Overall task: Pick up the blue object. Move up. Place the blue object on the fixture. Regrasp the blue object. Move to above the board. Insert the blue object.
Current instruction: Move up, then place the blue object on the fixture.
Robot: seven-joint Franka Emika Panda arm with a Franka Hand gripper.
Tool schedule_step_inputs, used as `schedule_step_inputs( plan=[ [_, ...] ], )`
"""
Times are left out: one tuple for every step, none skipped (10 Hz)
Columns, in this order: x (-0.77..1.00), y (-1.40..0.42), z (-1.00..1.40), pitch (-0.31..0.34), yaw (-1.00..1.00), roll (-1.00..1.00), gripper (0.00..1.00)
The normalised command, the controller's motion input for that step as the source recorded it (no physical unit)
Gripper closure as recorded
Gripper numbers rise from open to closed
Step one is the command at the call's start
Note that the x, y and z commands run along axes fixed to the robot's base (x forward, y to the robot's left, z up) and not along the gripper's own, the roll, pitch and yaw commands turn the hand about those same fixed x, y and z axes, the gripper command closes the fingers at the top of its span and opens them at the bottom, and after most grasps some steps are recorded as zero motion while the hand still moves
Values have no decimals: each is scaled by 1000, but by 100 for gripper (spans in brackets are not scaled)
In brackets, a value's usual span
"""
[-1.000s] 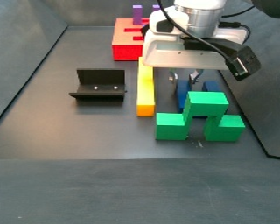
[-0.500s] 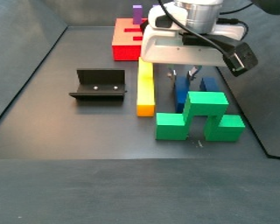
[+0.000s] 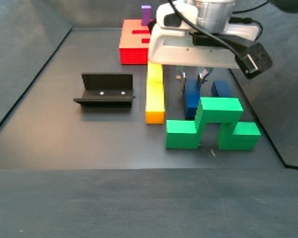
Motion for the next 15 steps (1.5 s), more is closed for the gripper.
schedule_step_inputs(
  plan=[
    [-49,-13,799,17,-43,-1,100],
    [-80,-4,545,12,-44,17,100],
    [-38,9,257,-14,-30,41,100],
    [57,-3,0,0,0,0,100],
    [46,0,-6,0,-63,-26,100],
    [329,0,209,63,-20,-451,100],
    [663,0,400,300,-14,-563,100],
    [811,0,437,389,-31,-680,100],
    [780,0,443,309,-14,-797,100],
    [817,0,417,237,-17,-814,100],
    [794,0,317,117,-37,-840,100],
    [751,0,260,29,-57,-889,100],
    [734,0,206,0,-89,-951,100],
    [763,0,206,0,-117,-1000,100],
    [754,0,209,0,-120,-1000,100]
  ],
)
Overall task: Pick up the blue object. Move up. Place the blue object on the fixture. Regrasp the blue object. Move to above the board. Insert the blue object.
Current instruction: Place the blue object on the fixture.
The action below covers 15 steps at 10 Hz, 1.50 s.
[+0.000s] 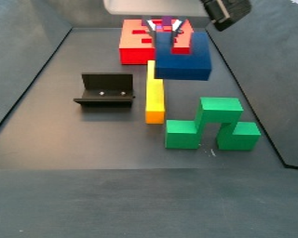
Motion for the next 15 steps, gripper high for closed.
schedule_step_inputs(
  plan=[
    [737,0,180,0,-109,-991,100],
    [740,0,157,0,-74,-980,100],
    [757,0,146,0,-69,-980,100],
    [771,0,77,0,-69,-940,100],
    [849,0,0,0,-100,-820,100],
    [943,-3,0,89,-97,-740,100],
    [963,-26,0,117,-126,-711,100],
    [971,-11,0,100,-111,-700,100],
    [966,0,0,60,-77,-694,100],
    [969,0,0,51,-54,-669,100],
    [934,0,0,29,-31,-666,100],
    [1000,0,0,26,0,-566,100],
    [1000,0,-106,31,-11,-406,100],
    [1000,6,-186,100,0,-137,100],
    [823,0,-291,71,0,17,100]
  ],
)
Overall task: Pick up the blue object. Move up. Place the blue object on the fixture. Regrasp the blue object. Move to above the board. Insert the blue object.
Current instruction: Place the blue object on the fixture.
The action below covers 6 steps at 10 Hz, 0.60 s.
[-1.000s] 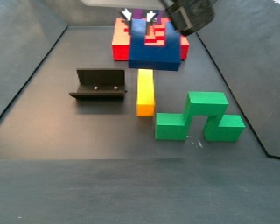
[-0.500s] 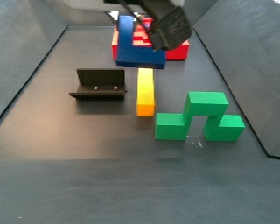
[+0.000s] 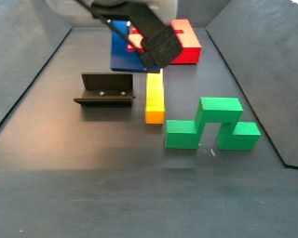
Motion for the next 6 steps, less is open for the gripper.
schedule_step_inputs(
  plan=[
    [1000,0,-251,186,0,186,100],
    [1000,0,-240,197,0,151,100],
    [1000,23,-240,171,0,51,100],
    [1000,43,-171,157,0,9,100],
    [1000,14,-137,131,0,0,100],
    [1000,0,-109,91,0,-83,100]
  ],
)
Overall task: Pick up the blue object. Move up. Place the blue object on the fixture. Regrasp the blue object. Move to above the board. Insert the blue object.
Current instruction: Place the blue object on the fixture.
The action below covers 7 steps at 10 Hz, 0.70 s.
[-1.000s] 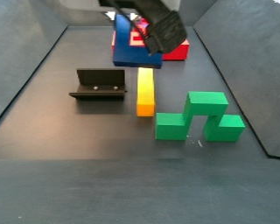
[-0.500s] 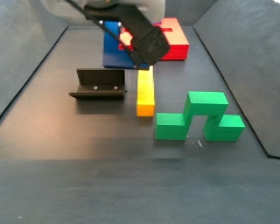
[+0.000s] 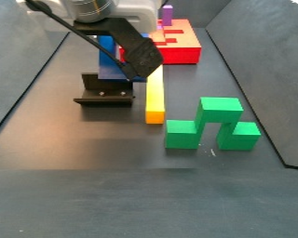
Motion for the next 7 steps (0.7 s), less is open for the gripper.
schedule_step_inputs(
  plan=[
    [914,0,-54,20,0,-180,100],
    [320,0,0,29,20,-191,100],
    [0,0,0,-37,0,0,100],
    [203,-37,-17,0,0,20,100],
    [500,-37,-120,0,0,180,100],
    [711,0,-123,0,0,231,100],
    [729,14,-97,0,0,183,100]
  ],
)
